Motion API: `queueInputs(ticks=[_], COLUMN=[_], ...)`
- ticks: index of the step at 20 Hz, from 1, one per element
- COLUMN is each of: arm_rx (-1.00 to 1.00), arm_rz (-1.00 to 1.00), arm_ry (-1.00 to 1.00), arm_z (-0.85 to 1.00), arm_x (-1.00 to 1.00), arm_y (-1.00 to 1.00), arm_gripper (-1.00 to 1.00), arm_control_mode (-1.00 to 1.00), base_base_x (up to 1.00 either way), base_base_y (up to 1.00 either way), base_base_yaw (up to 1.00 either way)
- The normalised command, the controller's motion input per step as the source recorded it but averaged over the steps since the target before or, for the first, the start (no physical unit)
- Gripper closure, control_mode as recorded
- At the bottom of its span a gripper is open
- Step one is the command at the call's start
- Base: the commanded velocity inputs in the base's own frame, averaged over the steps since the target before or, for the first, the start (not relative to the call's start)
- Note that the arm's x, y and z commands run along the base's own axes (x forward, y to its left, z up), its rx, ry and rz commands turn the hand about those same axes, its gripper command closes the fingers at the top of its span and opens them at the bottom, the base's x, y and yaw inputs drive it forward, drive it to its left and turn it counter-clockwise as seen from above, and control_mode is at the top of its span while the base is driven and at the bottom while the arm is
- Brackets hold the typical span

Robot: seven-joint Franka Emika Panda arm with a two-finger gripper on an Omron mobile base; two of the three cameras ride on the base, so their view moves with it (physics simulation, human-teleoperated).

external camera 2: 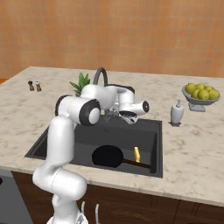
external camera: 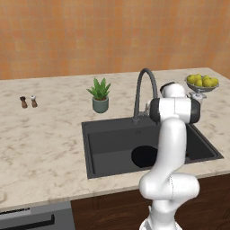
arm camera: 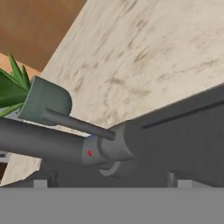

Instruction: Pick the pan and sponge and place them into the sink. Then turn on the water.

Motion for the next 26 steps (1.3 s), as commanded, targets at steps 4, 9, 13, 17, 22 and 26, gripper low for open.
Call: queueInputs(ticks=[4, 9, 13, 17, 22, 26], arm_rx=[0.02, 0.02, 0.05, 0.03, 0.02, 0.01], arm_rz=[0.0, 0.0, 0.0, 0.0, 0.0, 0.0], arm_ry=[0.0, 0.0, 0.0, 0.0, -0.05, -0.02], arm_z=[-0.19, -0.18, -0.07, -0.08, -0.08, -0.07], arm_x=[0.37, 0.3, 0.17, 0.08, 0.0, 0.04], arm_y=[0.0, 0.0, 0.0, 0.01, 0.21, 0.27], arm_gripper=[-1.0, -1.0, -1.0, -1.0, -1.0, -1.0], arm_control_mode=[-1.0, -1.0, -1.0, -1.0, -1.0, -1.0], base_base_x=[0.0, 0.0, 0.0, 0.0, 0.0, 0.0], base_base_y=[0.0, 0.0, 0.0, 0.0, 0.0, 0.0], base_base_yaw=[0.0, 0.0, 0.0, 0.0, 0.0, 0.0])
